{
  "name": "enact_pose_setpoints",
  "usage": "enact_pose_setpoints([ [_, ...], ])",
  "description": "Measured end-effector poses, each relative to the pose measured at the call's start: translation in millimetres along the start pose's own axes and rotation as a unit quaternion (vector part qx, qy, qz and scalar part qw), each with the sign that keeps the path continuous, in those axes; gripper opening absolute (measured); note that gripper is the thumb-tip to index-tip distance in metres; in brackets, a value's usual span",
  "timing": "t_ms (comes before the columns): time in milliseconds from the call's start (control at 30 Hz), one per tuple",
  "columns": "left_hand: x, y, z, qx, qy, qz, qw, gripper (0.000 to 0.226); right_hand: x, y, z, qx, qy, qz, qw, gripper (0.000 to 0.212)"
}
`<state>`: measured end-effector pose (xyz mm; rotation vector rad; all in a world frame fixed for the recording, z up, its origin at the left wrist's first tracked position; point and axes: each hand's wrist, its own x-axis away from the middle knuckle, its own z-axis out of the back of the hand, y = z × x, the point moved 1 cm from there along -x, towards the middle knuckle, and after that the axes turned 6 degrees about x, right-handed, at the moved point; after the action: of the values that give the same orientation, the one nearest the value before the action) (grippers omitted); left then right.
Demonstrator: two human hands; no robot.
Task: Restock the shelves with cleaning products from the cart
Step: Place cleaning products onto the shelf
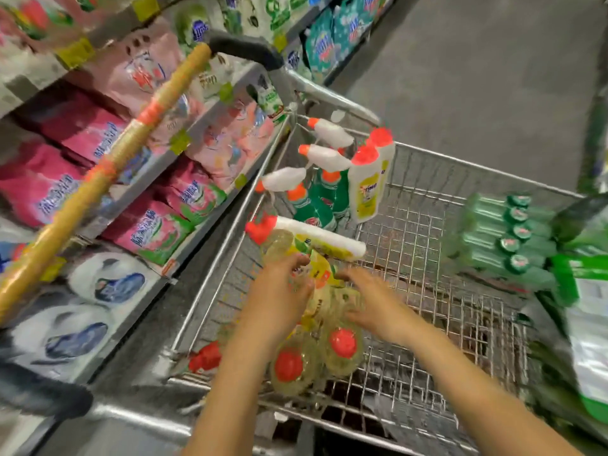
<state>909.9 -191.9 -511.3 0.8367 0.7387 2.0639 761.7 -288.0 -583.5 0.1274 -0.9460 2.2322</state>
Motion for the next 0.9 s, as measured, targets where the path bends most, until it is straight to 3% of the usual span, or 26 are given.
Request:
enact_pose_setpoints([
  [167, -21, -17, -15, -0.1, -0.068, 0.057, 0.991, 0.034, -16, 18, -21, 0.125, -0.064, 0.022, 0.99, 0.081],
  [367, -30, -19, -24, -0.186, -0.134, 0.092, 0.969, 0.046, -28, 20, -17, 0.121, -0.116, 0.041, 0.985, 0.09],
  [600, -33, -18, -24, -0.237, -0.163, 0.082, 0.954, 0.049, -30, 26, -14, 0.123, -0.073, 0.075, 0.987, 0.085],
  [667, -33, -18, -21, -0.199, -0.16, 0.057, 0.965, 0.046, -26, 25, -9, 0.144, -0.052, 0.064, 0.986, 0.084],
  [733, -32, -11, -16, -0.121, -0.098, -0.002, 0.988, 0.037, -15, 26, 1, 0.129, -0.011, 0.037, 0.991, 0.081],
  [800, -28, -1, -8, -0.028, -0.011, -0.087, 0.996, 0.033, -1, 26, 15, 0.062, 0.052, 0.009, 0.997, 0.075],
  [900, -20, 21, 7, 0.158, 0.063, -0.161, 0.972, 0.037, 19, 20, 38, -0.098, 0.154, -0.024, 0.983, 0.07],
])
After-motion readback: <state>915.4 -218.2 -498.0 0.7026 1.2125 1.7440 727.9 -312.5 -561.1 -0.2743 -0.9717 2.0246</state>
